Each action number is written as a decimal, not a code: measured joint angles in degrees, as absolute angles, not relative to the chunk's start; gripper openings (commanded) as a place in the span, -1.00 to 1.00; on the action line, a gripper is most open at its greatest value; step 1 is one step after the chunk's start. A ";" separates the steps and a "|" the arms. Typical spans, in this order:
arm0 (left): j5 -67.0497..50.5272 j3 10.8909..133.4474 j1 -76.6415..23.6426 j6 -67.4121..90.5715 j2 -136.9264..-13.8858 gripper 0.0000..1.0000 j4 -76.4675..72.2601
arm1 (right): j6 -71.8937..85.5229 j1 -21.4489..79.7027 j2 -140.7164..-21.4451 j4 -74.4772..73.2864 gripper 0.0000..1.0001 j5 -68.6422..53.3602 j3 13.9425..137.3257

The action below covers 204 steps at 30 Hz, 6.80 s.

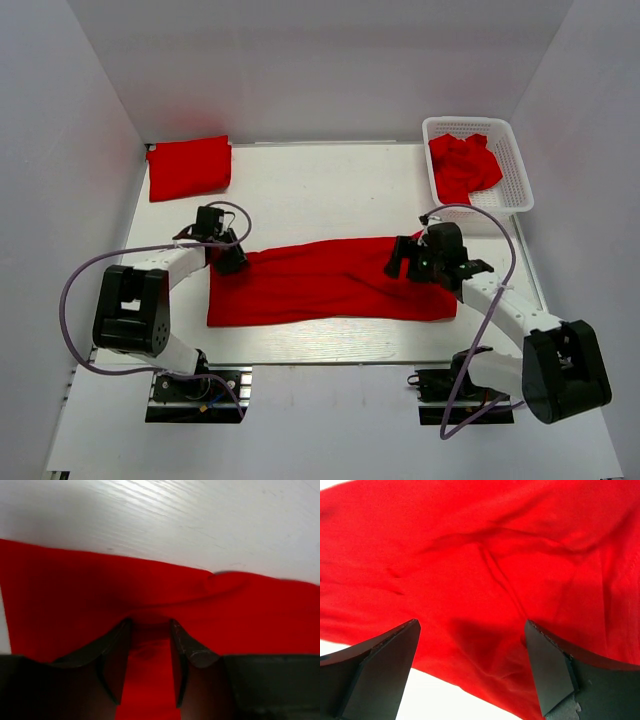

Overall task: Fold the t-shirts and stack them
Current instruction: Fold the other side of the tshirt into a rectangle, then rotate the tshirt 90 degrees, then grab the bottom of the folded rectangular tshirt with both arms, then fold the folded rectangular tshirt in 1/3 of the way

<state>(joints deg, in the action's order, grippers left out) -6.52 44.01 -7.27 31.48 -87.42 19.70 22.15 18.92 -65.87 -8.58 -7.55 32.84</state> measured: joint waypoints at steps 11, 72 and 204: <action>14.63 45.21 -6.66 38.92 -85.03 0.40 34.41 | 27.75 18.74 -78.67 -5.91 0.81 -0.73 35.05; 13.91 59.11 -38.02 51.24 -79.15 1.00 63.33 | 9.10 16.58 -128.55 -5.45 0.81 -9.13 102.28; 8.82 72.71 -33.65 30.68 -99.88 -1.00 25.15 | 20.73 31.11 -90.83 -9.50 -1.00 -8.58 56.58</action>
